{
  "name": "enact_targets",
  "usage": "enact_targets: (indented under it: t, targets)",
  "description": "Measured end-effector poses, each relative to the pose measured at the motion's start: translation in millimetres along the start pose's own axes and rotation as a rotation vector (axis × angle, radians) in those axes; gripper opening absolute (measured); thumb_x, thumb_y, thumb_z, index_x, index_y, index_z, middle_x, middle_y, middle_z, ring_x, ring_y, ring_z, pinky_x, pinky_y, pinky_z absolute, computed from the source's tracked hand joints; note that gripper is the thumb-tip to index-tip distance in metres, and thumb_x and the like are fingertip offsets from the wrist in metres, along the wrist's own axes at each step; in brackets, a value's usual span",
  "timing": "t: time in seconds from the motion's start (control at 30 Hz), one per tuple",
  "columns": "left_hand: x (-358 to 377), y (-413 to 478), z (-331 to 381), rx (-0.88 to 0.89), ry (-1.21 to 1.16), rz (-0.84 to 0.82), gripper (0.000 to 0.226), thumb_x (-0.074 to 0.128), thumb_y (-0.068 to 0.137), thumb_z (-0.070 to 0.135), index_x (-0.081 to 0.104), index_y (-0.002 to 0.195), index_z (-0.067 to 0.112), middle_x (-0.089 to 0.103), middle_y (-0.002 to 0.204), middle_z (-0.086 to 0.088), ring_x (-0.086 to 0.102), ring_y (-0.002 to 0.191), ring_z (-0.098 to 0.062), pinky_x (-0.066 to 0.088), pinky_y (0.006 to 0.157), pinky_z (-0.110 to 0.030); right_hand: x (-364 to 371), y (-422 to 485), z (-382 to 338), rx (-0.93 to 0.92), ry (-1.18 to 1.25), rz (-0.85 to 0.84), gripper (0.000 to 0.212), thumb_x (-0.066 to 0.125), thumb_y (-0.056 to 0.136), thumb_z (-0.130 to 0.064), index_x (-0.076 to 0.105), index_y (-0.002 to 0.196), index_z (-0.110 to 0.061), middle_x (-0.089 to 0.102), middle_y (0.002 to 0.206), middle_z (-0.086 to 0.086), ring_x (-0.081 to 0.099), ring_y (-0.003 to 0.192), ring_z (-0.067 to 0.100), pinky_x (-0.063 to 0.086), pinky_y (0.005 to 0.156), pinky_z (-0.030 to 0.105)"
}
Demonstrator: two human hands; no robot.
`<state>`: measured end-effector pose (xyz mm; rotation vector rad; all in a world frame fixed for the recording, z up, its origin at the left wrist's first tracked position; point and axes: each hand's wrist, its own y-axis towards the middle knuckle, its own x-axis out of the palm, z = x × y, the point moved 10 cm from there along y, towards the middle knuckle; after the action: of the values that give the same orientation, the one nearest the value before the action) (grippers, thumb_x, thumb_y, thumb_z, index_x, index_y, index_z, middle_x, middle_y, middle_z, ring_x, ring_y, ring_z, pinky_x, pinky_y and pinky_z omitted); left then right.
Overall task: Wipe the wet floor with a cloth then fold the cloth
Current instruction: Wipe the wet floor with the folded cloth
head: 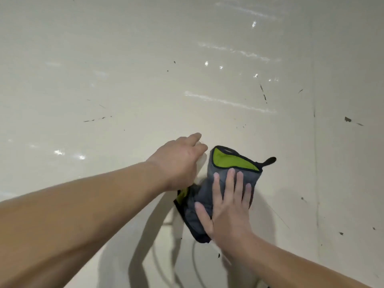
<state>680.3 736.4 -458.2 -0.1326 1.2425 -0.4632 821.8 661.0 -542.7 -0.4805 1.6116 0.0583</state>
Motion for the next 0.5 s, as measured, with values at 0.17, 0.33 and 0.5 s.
enact_targets:
  t: [0.17, 0.33, 0.5]
  targets:
    - [-8.2, -66.6, -57.0, -0.071, 0.160, -0.113, 0.049, 0.049, 0.095, 0.019, 0.044, 0.143, 0.020, 0.035, 0.153, -0.005, 0.051, 0.124, -0.028, 0.049, 0.099, -0.044, 27.8, -33.6, -114.2, -0.438, 0.009, -0.134, 0.093, 0.043, 0.090, -0.073, 0.027, 0.162, -0.017, 0.012, 0.169, 0.028, 0.005, 0.157, 0.047, 0.010, 0.121, 0.067]
    - [18.8, -174.5, -103.9, -0.120, 0.090, -0.153, 0.049, 0.054, 0.087, 0.022, 0.049, 0.136, 0.021, 0.041, 0.144, -0.003, 0.056, 0.112, -0.026, 0.051, 0.092, -0.041, 37.8, -12.9, -208.8, -0.726, -0.086, -0.389, 0.096, 0.027, 0.090, -0.081, -0.012, 0.163, -0.031, -0.042, 0.160, 0.014, -0.049, 0.143, 0.033, -0.027, 0.117, 0.060]
    - [52.9, -250.5, -102.2, -0.152, 0.004, -0.047, 0.042, 0.063, 0.080, 0.027, 0.058, 0.120, 0.015, 0.049, 0.137, -0.009, 0.054, 0.122, -0.029, 0.043, 0.102, -0.034, 2.8, 23.1, -242.9, -0.787, 0.110, -0.699, 0.077, 0.053, 0.102, -0.045, 0.010, 0.165, -0.035, -0.022, 0.170, -0.004, -0.027, 0.155, 0.016, -0.017, 0.126, 0.038]
